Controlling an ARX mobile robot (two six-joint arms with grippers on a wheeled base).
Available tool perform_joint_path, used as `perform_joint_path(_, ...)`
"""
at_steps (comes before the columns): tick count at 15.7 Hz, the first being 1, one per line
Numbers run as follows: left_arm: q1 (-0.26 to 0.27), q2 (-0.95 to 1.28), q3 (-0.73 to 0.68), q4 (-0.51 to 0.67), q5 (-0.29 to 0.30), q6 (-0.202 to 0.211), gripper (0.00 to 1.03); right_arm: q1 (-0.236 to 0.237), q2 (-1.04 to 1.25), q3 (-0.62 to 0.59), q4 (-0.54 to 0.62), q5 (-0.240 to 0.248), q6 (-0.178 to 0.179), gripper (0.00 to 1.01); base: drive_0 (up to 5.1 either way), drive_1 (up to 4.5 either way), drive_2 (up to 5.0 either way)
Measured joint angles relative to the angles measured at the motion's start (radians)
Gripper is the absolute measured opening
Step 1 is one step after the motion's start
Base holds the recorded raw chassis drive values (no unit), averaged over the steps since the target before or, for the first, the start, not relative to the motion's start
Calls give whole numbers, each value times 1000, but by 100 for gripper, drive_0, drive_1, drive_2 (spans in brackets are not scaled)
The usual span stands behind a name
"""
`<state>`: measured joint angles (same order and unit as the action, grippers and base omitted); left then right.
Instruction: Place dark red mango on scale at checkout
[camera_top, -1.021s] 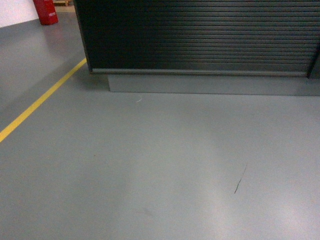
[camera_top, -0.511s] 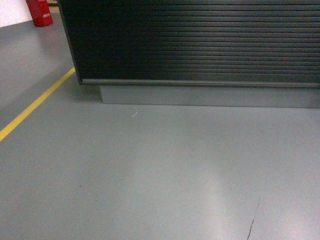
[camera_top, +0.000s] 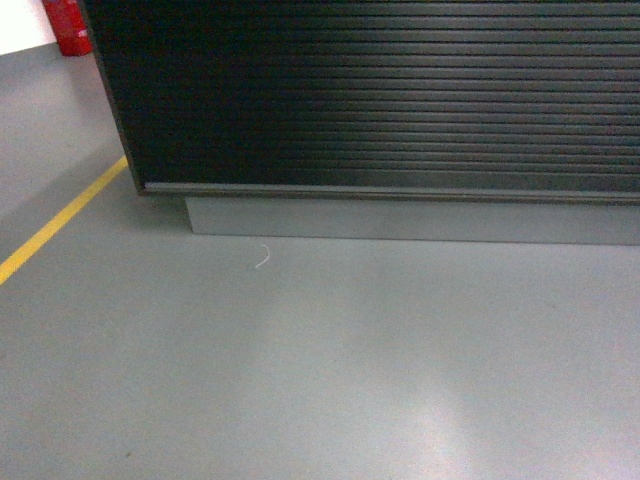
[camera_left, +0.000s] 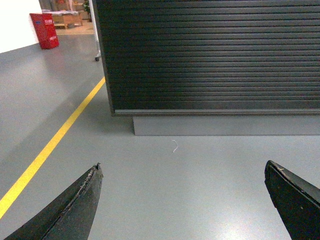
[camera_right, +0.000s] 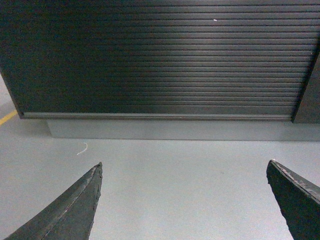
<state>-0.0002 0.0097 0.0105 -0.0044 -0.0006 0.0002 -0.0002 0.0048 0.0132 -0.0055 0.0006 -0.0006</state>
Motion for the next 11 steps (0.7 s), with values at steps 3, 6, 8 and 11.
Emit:
perform_joint_path(3, 0, 0, 0, 2, 1, 0, 98, 0, 0, 0, 5, 0, 0, 98, 4, 437, -430)
perform_joint_path(6, 0, 0, 0, 2, 0, 0, 98, 0, 0, 0, 5, 0, 0, 98, 3, 435, -429)
perform_joint_path(8, 0, 0, 0, 0, 0, 0, 98, 0, 0, 0, 0, 0, 0, 98, 3, 434, -429)
perform_joint_path(11, 0, 0, 0, 1, 0, 0, 98, 0, 0, 0, 0, 0, 0, 98, 8, 440, -423)
